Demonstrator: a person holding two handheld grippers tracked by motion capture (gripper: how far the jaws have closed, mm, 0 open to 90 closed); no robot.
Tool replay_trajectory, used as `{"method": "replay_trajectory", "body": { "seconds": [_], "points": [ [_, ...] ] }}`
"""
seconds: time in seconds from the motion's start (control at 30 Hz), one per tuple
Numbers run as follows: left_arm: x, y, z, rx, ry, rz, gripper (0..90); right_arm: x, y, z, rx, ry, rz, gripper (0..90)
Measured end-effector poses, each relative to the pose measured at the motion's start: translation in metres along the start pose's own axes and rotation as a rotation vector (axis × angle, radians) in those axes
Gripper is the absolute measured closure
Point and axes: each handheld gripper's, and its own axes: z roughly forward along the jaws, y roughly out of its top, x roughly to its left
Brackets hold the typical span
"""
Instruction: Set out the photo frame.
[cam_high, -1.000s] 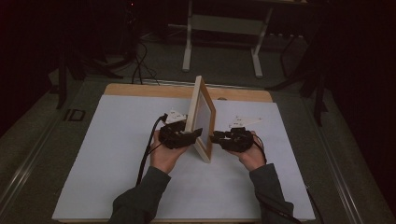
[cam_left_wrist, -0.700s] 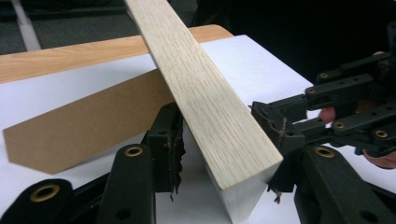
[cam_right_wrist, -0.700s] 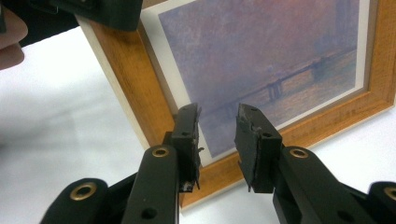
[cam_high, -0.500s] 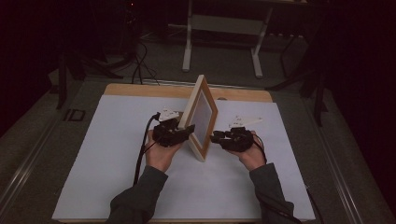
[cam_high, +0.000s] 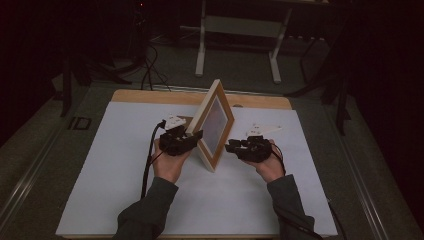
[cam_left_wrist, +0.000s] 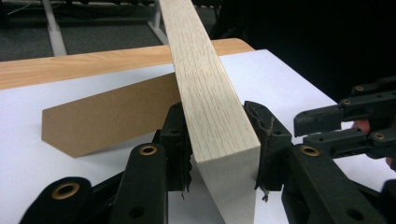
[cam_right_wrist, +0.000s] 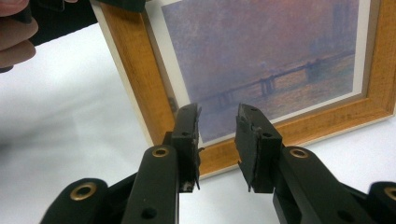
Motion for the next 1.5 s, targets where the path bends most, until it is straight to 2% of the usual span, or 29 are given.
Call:
{"method": "replay_trajectory", "body": {
  "seconds": [0.4, 0.47, 0.83, 0.87, 1.07, 1.23, 1.5],
  "points": [
    [0.009, 0.0, 0.0, -0.022, 0.016, -0.03, 66.9, -0.001, 0.0, -0.001, -0.004, -0.006, 0.009, 68.7],
    [0.01, 0.0, -0.001, -0.028, 0.034, -0.026, 67.0, -0.001, 0.0, -0.001, -0.002, -0.008, 0.009, 68.6],
    [0.021, -0.001, -0.004, -0.06, 0.071, -0.06, 68.2, 0.0, 0.001, -0.001, -0.005, -0.01, 0.008, 68.4],
    [0.023, -0.001, -0.005, -0.071, 0.088, -0.068, 68.2, 0.0, 0.001, -0.001, -0.005, -0.01, 0.009, 68.3],
    [0.029, -0.003, -0.008, -0.103, 0.107, -0.104, 68.8, -0.001, 0.001, -0.001, -0.005, -0.011, 0.009, 68.2],
    [0.032, -0.003, -0.009, -0.107, 0.084, -0.127, 69.9, -0.001, 0.001, 0.0, -0.006, -0.013, 0.012, 68.2],
    [0.04, -0.003, -0.009, -0.1, 0.011, -0.172, 71.4, -0.001, 0.002, 0.0, -0.008, -0.012, 0.007, 68.0]
  ]
}}
